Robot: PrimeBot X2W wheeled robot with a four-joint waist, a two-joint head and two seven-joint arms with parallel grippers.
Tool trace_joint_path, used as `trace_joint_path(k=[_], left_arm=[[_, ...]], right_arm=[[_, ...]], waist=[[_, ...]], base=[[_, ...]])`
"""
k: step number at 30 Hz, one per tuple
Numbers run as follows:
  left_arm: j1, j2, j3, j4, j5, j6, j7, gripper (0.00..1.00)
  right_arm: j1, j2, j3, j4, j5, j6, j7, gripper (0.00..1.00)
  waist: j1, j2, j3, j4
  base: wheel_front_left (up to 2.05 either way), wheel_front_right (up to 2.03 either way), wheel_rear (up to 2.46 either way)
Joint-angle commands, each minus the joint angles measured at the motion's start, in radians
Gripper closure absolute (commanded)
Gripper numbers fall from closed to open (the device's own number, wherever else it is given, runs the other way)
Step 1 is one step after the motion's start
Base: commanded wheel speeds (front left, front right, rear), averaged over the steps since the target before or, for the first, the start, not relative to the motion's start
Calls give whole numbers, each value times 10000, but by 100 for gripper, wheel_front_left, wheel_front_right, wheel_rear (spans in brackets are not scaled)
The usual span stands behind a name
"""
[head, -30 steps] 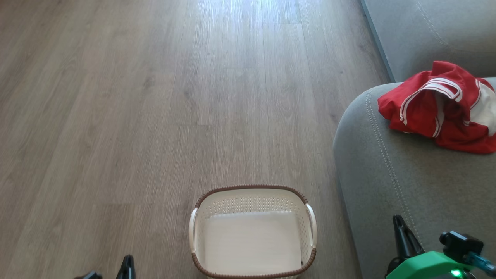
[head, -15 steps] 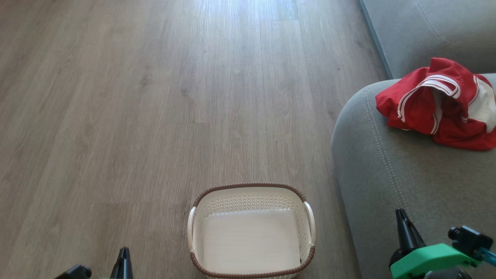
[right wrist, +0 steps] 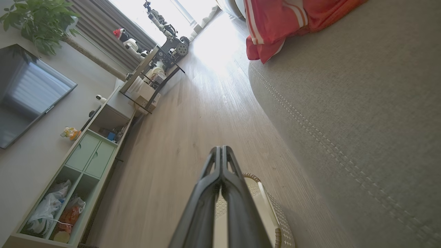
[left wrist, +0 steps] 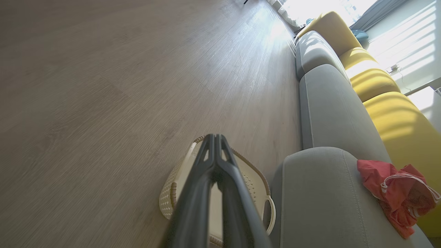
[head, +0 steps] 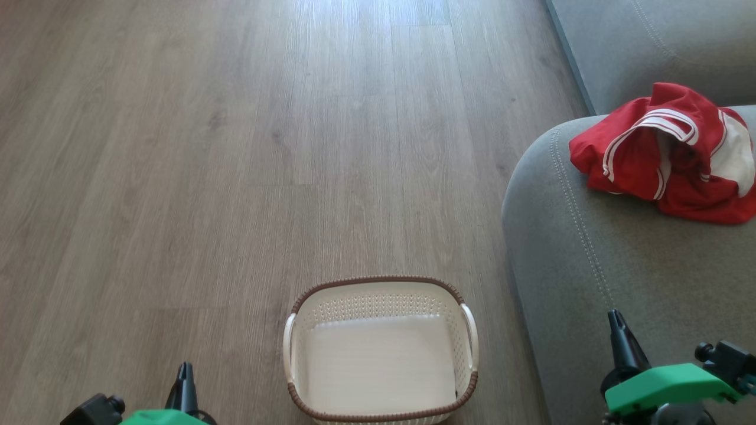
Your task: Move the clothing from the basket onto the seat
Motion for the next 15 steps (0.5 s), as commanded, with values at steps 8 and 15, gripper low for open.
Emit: trace_joint_path(k=[8,15], left_arm=[[-572,-144,783,-376,-830,-373,273,100],[-657,-292,1140,-435,-1401,-604,468,100]], right_arm=[[-776,-105,37,-406,1183,-2,240,100],[-908,-123,19,-429,1998,-2,404,100]], waist=[[0,0,57,-60],[0,0,102,-107]], base=[[0,0,0],[0,0,0]])
